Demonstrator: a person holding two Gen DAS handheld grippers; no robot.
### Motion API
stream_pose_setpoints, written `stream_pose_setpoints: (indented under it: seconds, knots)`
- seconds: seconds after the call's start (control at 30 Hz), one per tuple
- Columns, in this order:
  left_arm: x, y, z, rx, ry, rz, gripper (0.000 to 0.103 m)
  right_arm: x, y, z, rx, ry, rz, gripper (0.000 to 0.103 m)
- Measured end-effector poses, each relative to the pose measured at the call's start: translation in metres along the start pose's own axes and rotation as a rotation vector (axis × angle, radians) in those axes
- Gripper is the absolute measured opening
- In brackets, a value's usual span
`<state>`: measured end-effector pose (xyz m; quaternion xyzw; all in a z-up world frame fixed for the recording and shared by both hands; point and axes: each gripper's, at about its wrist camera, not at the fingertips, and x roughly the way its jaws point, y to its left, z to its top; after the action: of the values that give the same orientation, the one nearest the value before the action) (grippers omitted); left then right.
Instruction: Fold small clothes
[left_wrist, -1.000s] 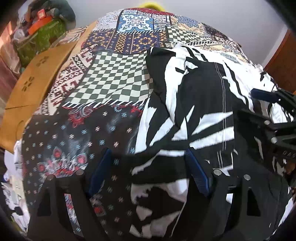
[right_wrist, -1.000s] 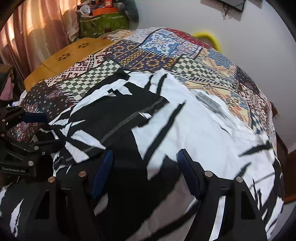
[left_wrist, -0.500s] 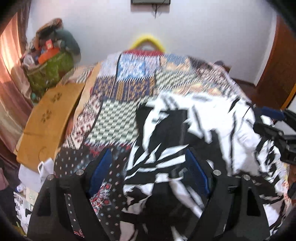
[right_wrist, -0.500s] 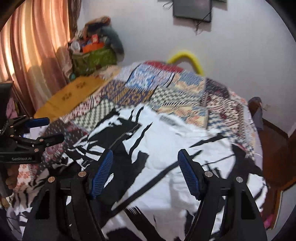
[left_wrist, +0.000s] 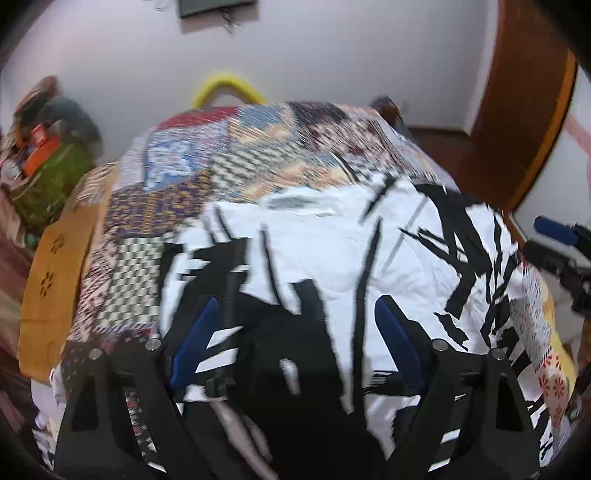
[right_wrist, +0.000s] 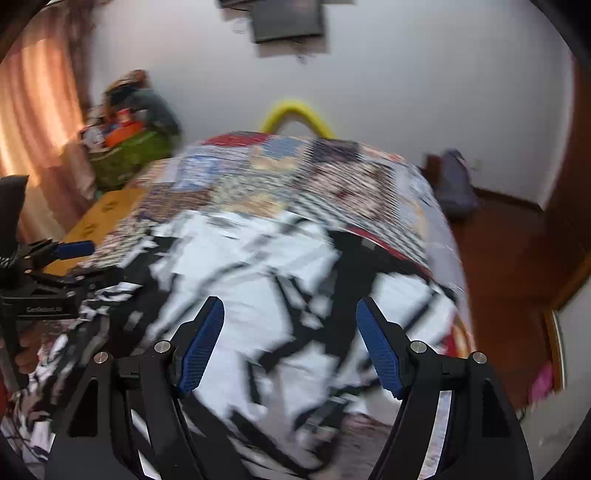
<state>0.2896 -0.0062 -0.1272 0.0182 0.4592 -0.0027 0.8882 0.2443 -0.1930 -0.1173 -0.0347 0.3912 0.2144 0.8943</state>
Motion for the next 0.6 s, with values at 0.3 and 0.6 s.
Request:
stream_pose_setpoints:
  seconds: [0.3, 0.6]
  knots:
    - [0.063, -0.036, 0.004, 0.049, 0.124, -0.060, 0.087, 0.022, -0.092, -0.037, 0.209, 0.095, -0.062, 0.071]
    - [0.106, -0.038, -0.005, 0.044, 0.201, -0.039, 0.087, 0.053, -0.126, -0.041, 0.313, 0.115, -0.028, 0.065]
